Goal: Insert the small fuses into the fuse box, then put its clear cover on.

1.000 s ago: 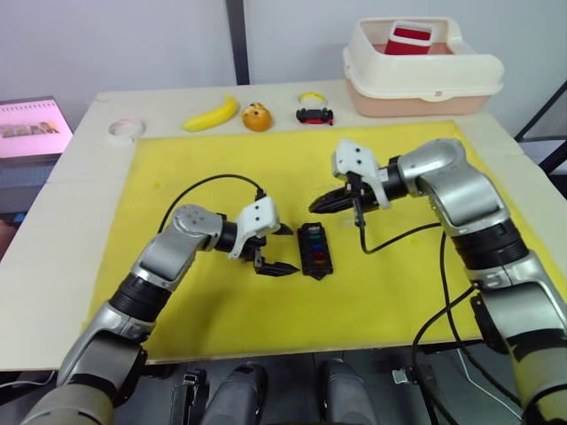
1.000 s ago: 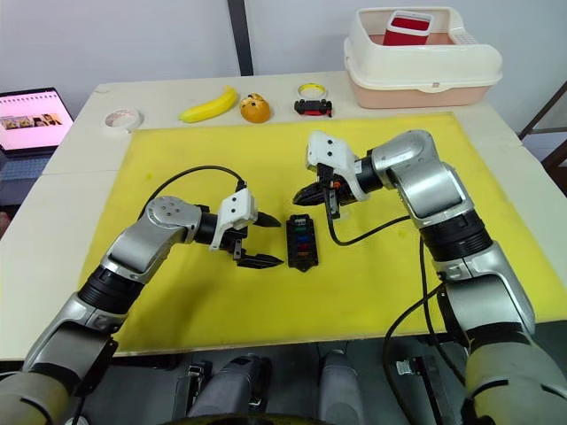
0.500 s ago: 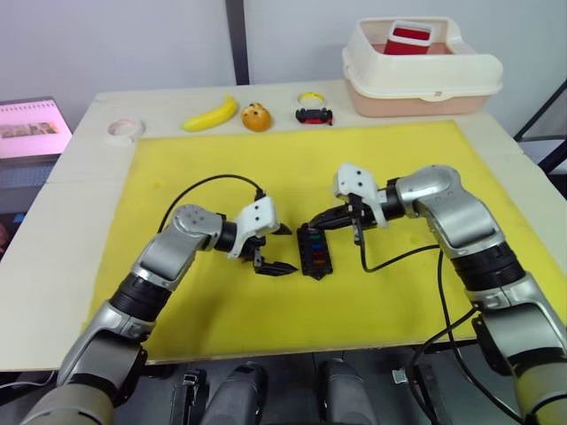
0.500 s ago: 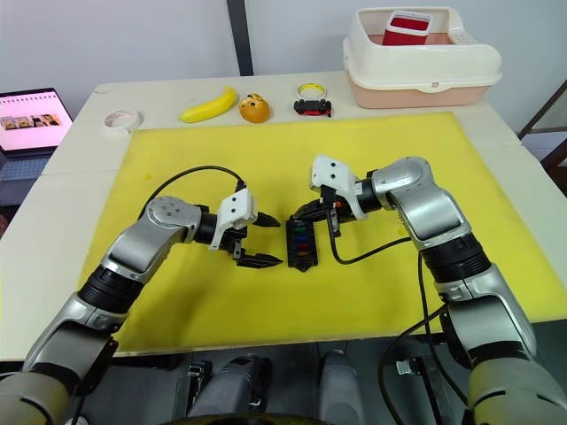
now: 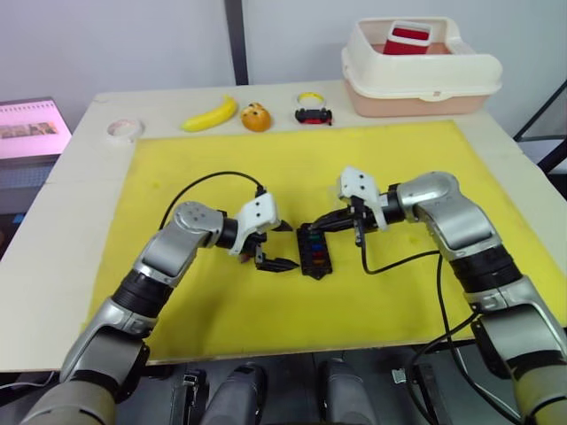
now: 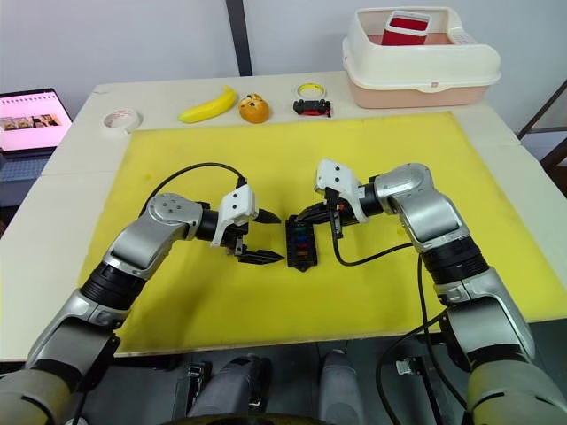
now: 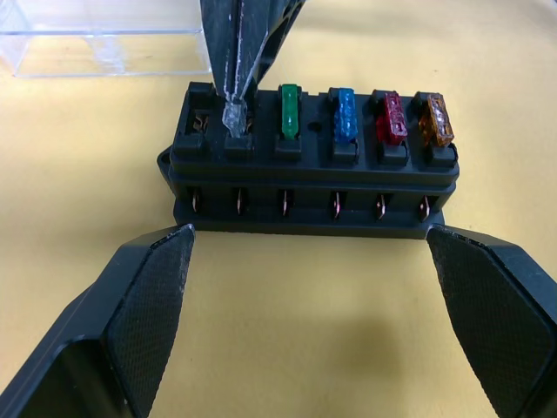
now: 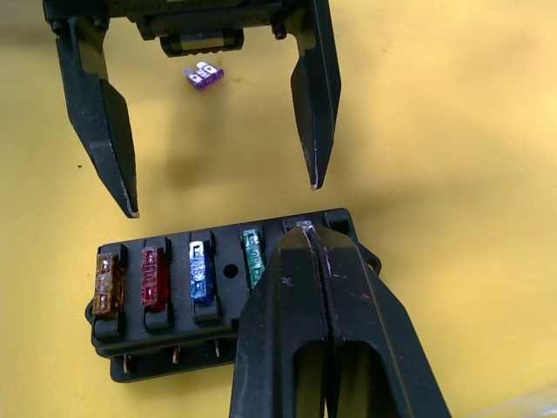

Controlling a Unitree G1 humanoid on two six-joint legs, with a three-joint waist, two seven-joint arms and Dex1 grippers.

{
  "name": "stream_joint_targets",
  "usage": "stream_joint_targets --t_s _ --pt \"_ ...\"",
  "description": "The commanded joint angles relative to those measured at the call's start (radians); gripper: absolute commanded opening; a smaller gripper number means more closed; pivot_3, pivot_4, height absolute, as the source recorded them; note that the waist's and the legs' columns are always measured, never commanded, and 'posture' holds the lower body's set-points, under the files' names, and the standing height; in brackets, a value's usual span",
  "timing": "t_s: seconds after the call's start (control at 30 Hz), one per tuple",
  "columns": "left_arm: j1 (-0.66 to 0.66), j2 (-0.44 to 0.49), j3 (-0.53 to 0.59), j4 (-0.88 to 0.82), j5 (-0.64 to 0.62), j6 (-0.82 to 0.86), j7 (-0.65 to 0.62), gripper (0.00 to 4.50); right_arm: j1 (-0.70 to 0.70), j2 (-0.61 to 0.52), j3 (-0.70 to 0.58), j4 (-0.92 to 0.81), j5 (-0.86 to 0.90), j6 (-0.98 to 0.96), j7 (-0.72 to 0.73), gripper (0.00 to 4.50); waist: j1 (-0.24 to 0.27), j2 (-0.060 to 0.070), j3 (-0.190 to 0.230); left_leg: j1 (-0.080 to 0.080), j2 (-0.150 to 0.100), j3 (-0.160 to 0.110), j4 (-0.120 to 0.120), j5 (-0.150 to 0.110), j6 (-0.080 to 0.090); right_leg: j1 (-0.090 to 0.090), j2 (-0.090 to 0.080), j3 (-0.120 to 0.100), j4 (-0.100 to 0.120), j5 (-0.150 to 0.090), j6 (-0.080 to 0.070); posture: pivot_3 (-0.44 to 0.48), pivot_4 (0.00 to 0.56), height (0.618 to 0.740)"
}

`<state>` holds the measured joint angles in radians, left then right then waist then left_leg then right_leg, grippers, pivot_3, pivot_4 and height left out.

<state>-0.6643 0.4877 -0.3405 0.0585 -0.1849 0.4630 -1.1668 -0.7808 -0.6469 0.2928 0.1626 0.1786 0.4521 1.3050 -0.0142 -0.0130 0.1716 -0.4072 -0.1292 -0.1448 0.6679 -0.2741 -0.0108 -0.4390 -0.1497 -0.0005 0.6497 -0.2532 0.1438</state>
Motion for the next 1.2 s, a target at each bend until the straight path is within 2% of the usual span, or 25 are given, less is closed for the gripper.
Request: stream_joint_targets --t_s 0.03,0.47,0.67,0.83,0.97,1.07,1.2 --pt "-0.011 -0.003 0.009 -0.021 0.000 -0.016 0.005 4.50 0.018 -0.004 0.030 0.020 -0.032 -0.009 0.008 0.01 0.000 0.000 0.000 0.000 0.000 0.000 0.000 0.000 0.000 0.000 0.000 0.000 0.000 0.000 0.000 0.000 0.150 0.740" --pt "-0.008 -0.003 0.008 -0.023 -0.003 -0.017 0.011 4.50 0.013 -0.010 0.048 0.024 -0.057 -0.008 0.017 0.01 0.001 0.000 -0.001 0.002 0.000 0.000 0.000 0.000 0.000 0.003 0.000 0.000 0.000 0.000 0.000 0.000 0.150 0.740" --pt "-0.001 0.017 0.062 -0.081 -0.076 0.058 -0.009 4.50 -0.036 -0.023 -0.028 -0.123 0.027 0.101 0.021 0.01 0.000 0.000 -0.001 0.002 0.000 -0.001 0.000 0.000 0.000 0.003 0.000 0.000 0.000 0.000 0.000 0.000 0.150 0.740" --pt "0.033 0.114 0.148 -0.161 -0.175 0.153 -0.058 4.50 -0.040 -0.080 -0.091 -0.286 0.088 0.190 0.013 0.01 -0.004 0.000 -0.001 0.000 0.000 -0.001 0.000 0.000 0.000 -0.001 0.000 0.000 0.001 0.000 0.000 0.000 0.150 0.740" --pt "0.084 0.279 0.240 -0.191 -0.254 0.221 -0.145 4.50 0.024 -0.199 -0.145 -0.403 0.112 0.201 0.029 0.01 -0.001 0.000 -0.001 0.000 0.000 -0.001 -0.001 0.000 0.000 -0.002 0.000 0.000 0.000 0.000 0.000 0.000 0.150 0.740" --pt "0.123 0.397 0.279 -0.169 -0.258 0.204 -0.194 4.50 0.115 -0.313 -0.200 -0.446 0.115 0.170 0.046 0.73 0.005 0.000 -0.001 0.000 0.000 0.000 -0.001 0.000 0.000 -0.001 0.000 0.000 -0.001 0.000 0.000 0.000 0.150 0.740" --pt "0.202 0.546 0.349 -0.097 -0.239 0.133 -0.264 4.50 0.307 -0.488 -0.371 -0.454 0.137 0.151 0.085 2.56 0.009 0.000 0.000 0.000 0.000 0.000 -0.001 0.000 0.000 0.001 0.000 0.000 -0.001 0.000 0.000 0.000 0.150 0.740"
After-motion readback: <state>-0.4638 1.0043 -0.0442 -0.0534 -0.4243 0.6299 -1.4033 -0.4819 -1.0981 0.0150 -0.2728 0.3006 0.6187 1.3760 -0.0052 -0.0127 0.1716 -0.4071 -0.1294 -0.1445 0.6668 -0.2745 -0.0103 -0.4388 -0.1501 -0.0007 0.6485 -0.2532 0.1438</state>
